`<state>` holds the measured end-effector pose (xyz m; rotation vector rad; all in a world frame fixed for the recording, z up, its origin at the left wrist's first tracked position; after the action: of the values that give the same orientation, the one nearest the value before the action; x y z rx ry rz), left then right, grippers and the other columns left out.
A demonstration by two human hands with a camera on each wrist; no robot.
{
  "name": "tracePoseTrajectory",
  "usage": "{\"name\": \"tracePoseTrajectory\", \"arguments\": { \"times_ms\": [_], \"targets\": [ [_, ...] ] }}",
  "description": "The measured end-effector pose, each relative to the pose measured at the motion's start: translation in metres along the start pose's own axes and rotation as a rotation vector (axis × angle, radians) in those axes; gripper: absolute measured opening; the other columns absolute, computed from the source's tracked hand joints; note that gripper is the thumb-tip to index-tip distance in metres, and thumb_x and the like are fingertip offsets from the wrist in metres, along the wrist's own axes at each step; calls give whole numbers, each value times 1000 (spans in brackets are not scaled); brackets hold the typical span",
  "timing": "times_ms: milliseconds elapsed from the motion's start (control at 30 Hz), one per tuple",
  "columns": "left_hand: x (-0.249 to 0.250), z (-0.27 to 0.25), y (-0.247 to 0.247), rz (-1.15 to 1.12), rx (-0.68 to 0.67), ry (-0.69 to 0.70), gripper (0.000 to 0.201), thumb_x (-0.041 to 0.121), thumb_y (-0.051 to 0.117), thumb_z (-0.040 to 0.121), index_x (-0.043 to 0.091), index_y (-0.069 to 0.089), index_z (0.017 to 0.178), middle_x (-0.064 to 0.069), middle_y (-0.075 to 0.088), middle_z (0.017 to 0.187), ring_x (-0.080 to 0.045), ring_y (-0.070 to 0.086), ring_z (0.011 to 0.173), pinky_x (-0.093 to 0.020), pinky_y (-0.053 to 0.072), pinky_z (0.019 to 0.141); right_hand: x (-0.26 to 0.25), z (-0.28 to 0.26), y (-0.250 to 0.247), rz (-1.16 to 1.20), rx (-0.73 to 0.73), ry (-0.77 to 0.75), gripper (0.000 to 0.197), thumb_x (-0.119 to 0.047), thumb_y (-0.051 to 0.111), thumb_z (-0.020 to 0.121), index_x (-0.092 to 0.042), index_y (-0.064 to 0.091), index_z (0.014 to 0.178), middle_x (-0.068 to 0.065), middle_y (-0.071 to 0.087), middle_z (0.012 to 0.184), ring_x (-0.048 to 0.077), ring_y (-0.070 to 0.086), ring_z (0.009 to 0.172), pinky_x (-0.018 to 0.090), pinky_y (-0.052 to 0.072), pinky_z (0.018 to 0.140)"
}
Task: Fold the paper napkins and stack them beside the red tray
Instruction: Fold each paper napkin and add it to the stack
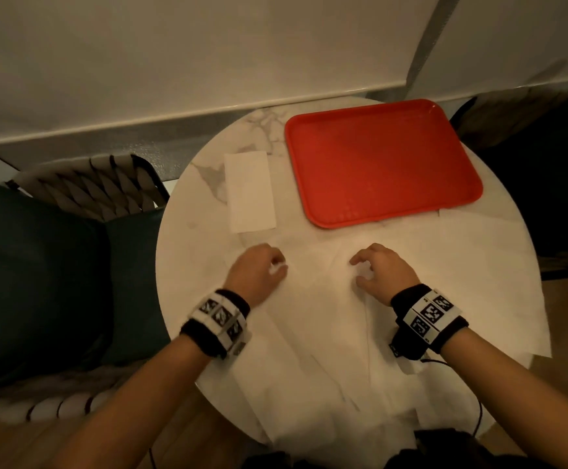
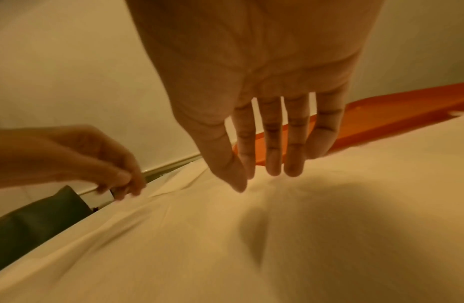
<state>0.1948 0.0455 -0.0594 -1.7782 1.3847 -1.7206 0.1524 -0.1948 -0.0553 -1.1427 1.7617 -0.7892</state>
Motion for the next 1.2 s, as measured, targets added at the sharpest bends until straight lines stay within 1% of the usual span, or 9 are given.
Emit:
{"name": "tracePoseTrajectory", "arguments": {
  "times_ms": [200, 400, 567, 667, 800, 933, 1033, 1100, 1200],
  "targets": [
    [42, -44, 64, 135, -102, -1, 41, 46, 51, 94, 18, 54, 123, 0, 54, 114, -18, 50, 107, -32, 43, 88, 36, -39, 15, -46, -2, 126, 57, -32, 77, 71, -29, 51, 121, -2, 44, 120, 20, 51, 108, 32, 50, 74],
    [72, -54, 104, 84, -142, -20, 42, 44, 54, 93, 15, 52, 124, -1, 51, 117, -18, 48, 109, -31, 45, 88, 59, -51, 36, 113, 6, 138, 86, -42, 86, 60, -22, 44, 131, 5, 35, 132, 26, 41, 121, 37, 42, 101],
    [96, -38, 124, -79, -153, -39, 37, 38, 58, 93, 10, 57, 118, -5, 56, 108, -19, 54, 98, -24, 40, 81, 66, -48, 40, 142, 12, 63, 85, -43, 85, 62, -21, 42, 132, 5, 32, 132, 25, 39, 121, 33, 39, 102],
    [100, -24, 130, -143, -134, -156, 36, 43, 61, 89, 13, 58, 110, -4, 62, 102, -21, 59, 95, -31, 45, 80, 74, -46, 39, 206, -12, 22, 83, -41, 85, 63, -22, 43, 132, 4, 32, 131, 24, 42, 119, 34, 42, 101],
    [115, -13, 136, 122, -139, -219, 45, 57, 57, 86, 18, 54, 108, 0, 63, 103, -23, 61, 95, -33, 43, 73, 91, -53, 32, 397, -17, -36, 73, -32, 86, 65, -25, 50, 128, -2, 40, 123, 16, 52, 99, 24, 49, 83],
    [130, -10, 146, 303, -174, -213, 41, 51, 55, 90, 14, 55, 108, -4, 59, 112, -26, 59, 102, -36, 44, 78, 115, -68, 24, 497, 97, -51, 55, -28, 84, 67, -28, 59, 117, -6, 48, 115, 11, 55, 96, 19, 46, 79],
    [133, -11, 147, 109, -132, -211, 17, 34, 60, 87, 18, 56, 85, -2, 59, 97, -24, 59, 93, -31, 43, 73, 145, -76, 14, 478, 226, 22, 55, -21, 83, 67, -25, 58, 116, -4, 45, 114, 18, 55, 100, 24, 44, 84],
    [134, -15, 144, -138, -92, -146, 15, 27, 64, 86, 17, 55, 80, 0, 60, 88, -20, 58, 83, -28, 42, 69, 163, -78, 7, 489, 279, 74, 64, -18, 85, 65, -24, 54, 120, -3, 42, 115, 23, 53, 105, 31, 45, 90],
    [139, -26, 130, -576, -121, -50, 18, 25, 65, 90, 17, 65, 106, 4, 69, 103, -11, 66, 88, -25, 52, 75, 176, -81, -2, 576, 221, 88, 83, -20, 86, 65, -27, 39, 133, 0, 42, 125, 20, 48, 114, 31, 42, 95]
  ]
}}
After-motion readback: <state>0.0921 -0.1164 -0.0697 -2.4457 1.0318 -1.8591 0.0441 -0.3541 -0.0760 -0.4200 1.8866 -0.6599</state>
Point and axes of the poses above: each hand's wrist, its own z-axis towards the middle knuckle, its own y-axis out of the palm, x = y × z, the point moved 4 cm from there along z, towards the middle knuckle
